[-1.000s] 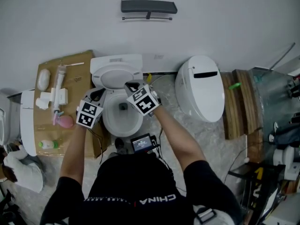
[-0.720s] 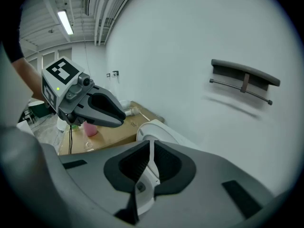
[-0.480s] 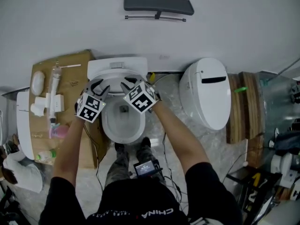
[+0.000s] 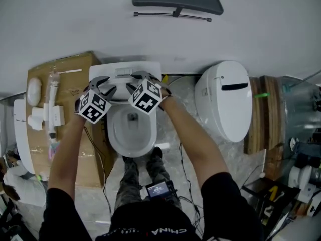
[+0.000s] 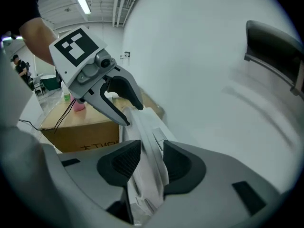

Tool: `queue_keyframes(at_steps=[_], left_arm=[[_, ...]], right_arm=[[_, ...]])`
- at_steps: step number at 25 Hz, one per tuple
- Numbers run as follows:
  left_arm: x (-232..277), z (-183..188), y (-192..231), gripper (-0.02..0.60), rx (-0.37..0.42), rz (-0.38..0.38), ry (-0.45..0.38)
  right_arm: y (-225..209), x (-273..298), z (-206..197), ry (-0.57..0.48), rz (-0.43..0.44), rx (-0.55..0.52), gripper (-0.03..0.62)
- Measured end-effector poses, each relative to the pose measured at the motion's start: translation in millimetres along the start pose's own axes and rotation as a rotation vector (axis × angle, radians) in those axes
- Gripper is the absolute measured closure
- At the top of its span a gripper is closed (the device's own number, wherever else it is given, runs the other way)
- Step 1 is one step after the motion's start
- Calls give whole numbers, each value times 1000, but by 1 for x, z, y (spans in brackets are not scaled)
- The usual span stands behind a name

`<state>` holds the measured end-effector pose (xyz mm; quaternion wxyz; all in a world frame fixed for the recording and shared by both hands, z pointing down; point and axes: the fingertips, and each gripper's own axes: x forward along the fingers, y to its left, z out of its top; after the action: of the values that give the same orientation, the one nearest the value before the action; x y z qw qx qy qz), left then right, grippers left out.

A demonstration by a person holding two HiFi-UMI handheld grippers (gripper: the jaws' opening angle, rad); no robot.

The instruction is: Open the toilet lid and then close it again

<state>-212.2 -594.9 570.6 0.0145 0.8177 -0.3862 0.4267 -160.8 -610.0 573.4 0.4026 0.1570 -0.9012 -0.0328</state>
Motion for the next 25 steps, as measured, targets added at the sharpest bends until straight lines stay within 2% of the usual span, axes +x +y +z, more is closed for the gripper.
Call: queue_keyframes(at_steps=[2,6,12,19,25], left_arm=[[4,-2,2,413,13,2,6],[5,-1,4,413,22,-9,5],[-11,-4,-20,417,64,-36,36],[-45,-18,-73,434,35,-23,73],[-70,-46,-139,434,55,-19,172]], right_arm=[[-2,4,-5,17,14,-2,454],[-2,2,-4,5,49,69,454],[22,-14,-9,5,75,17,456],[81,-41,-25,-22,98,-60,459],[149,-62,-53,-29,84,-110,459]])
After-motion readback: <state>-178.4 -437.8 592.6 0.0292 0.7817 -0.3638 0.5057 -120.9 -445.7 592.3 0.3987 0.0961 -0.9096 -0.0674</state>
